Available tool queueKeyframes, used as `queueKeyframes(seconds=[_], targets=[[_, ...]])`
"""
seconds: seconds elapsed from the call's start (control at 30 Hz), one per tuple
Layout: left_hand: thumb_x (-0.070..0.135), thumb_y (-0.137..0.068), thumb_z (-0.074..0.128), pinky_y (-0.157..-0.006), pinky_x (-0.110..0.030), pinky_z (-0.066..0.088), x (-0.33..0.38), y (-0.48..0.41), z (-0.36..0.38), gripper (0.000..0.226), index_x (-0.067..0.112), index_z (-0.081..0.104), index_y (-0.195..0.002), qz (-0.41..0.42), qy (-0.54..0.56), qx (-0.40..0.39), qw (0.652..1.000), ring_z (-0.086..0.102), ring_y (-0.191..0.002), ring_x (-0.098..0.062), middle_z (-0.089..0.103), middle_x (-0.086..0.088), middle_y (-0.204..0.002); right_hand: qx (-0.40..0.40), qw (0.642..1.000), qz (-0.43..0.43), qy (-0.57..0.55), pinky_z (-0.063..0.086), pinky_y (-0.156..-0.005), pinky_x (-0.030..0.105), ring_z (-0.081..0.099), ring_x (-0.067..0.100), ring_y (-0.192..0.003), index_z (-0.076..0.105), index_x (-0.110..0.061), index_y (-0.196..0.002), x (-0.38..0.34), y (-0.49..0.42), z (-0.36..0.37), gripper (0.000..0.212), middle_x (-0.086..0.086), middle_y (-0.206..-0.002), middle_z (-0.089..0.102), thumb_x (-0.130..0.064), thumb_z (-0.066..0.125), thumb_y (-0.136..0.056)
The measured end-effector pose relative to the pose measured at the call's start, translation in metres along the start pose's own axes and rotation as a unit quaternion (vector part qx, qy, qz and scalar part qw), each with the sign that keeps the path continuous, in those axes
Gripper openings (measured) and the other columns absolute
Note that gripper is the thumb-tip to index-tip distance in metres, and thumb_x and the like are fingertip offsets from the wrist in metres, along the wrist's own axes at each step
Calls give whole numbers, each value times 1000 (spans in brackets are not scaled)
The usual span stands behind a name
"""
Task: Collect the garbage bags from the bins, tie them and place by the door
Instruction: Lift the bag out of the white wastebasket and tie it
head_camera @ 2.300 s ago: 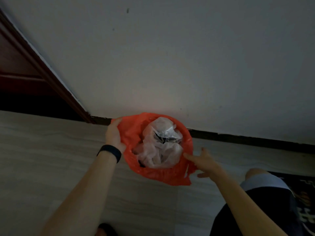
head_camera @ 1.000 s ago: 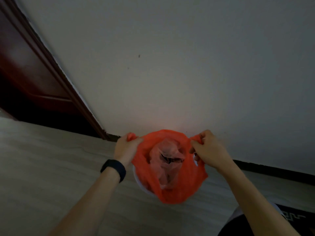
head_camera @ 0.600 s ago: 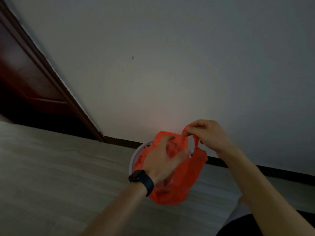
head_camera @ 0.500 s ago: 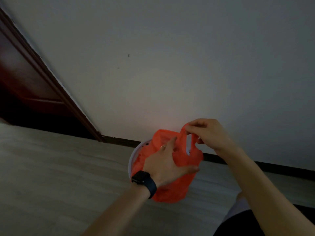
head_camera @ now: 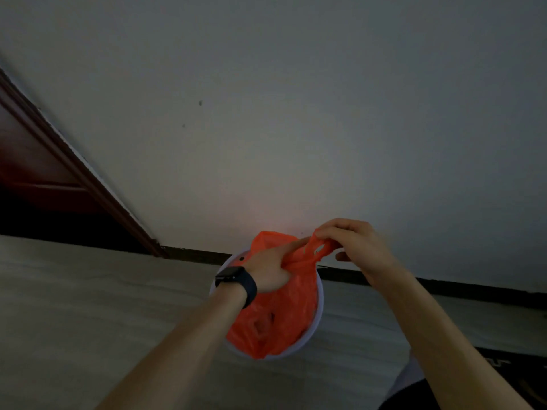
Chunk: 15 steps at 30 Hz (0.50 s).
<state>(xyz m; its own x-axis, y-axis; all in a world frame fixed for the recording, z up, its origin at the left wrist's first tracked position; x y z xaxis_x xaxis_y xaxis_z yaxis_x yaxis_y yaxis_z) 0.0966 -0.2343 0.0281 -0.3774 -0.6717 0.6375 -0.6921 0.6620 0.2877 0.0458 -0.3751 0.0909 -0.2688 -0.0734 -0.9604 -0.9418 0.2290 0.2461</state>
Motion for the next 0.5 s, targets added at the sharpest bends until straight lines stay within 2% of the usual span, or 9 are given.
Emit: queueKeyframes(seconds=[0.07, 0.1, 0.17, 0.23, 0.3, 0.33, 0.43, 0.5], targets=[[46, -93, 52, -59, -5, 37, 6, -8, 9, 28, 52, 56, -120, 10, -28, -31, 999, 59, -79, 1, 65, 13, -100, 3, 1000, 2, 4, 47, -61, 25, 66, 6, -64, 75, -24, -68, 5, -2, -5, 17, 2, -71, 74, -22, 70, -84], [46, -93, 53, -59, -6, 36, 8, -11, 11, 18, 44, 63, -108, 14, -44, -30, 998, 60, -79, -2, 63, 13, -92, 7, 1000, 4, 4, 47, -62, 26, 66, 5, -63, 75, -25, -67, 10, -4, -9, 18, 0, -70, 74, -22, 69, -84], [43, -93, 50, -68, -23, 44, 8, -12, 10, 12, 38, 62, -90, 13, -67, -10, 998, 64, -90, -16, 63, 10, -88, 29, 999, 17, -10, 47, -64, 27, 67, 6, -68, 75, -24, -70, 26, -8, -18, 18, -1, -74, 74, -26, 68, -86], [46, -93, 44, -76, -31, 48, -3, -9, 3, 22, 35, 62, -98, -13, -115, 34, 993, 65, -96, -25, 64, 3, -105, 89, 994, 39, -41, 46, -65, 28, 64, 12, -77, 75, -23, -79, 57, -13, -31, 17, -1, -85, 73, -30, 65, -90], [49, -95, 42, -74, -32, 45, -27, 2, -9, 32, 28, 60, -112, -87, -198, 93, 972, 64, -98, -30, 51, -4, -126, 144, 985, 82, -41, 46, -69, 33, 59, 17, -83, 70, -21, -93, 102, -14, -32, 13, 4, -100, 70, -31, 61, -94], [47, -95, 44, -72, -34, 44, -42, 9, -14, 35, 23, 57, -116, -135, -232, 110, 957, 64, -98, -32, 45, -8, -133, 151, 982, 111, -7, 47, -75, 36, 59, 20, -88, 66, -18, -103, 127, -13, -25, 17, 9, -109, 69, -31, 61, -94], [32, -94, 44, -84, -36, 49, -77, 22, -8, 41, 11, 53, -128, -234, -278, 80, 928, 63, -108, -33, 47, -18, -139, 93, 970, 201, 101, 48, -94, 39, 60, 32, -113, 49, -7, -131, 201, -5, 22, 46, 18, -129, 61, -39, 53, -98], [32, -93, 41, -93, -36, 48, -90, 22, 5, 50, 6, 49, -135, -264, -259, 44, 928, 61, -114, -31, 56, -16, -134, 67, 961, 239, 123, 52, -94, 47, 63, 38, -109, 48, -10, -119, 231, 3, 50, 44, 21, -124, 62, -49, 37, -102]])
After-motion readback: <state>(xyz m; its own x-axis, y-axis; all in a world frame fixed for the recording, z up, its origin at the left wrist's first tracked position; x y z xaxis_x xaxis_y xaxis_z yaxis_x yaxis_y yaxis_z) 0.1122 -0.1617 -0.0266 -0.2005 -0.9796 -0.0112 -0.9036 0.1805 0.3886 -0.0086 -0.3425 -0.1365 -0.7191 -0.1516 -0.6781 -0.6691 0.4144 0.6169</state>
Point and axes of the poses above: each hand's wrist, its own y-axis away from the middle knuckle, its own z-axis out of the palm, x = y × z, the point moved 10 cm from there along -y, towards the middle knuckle
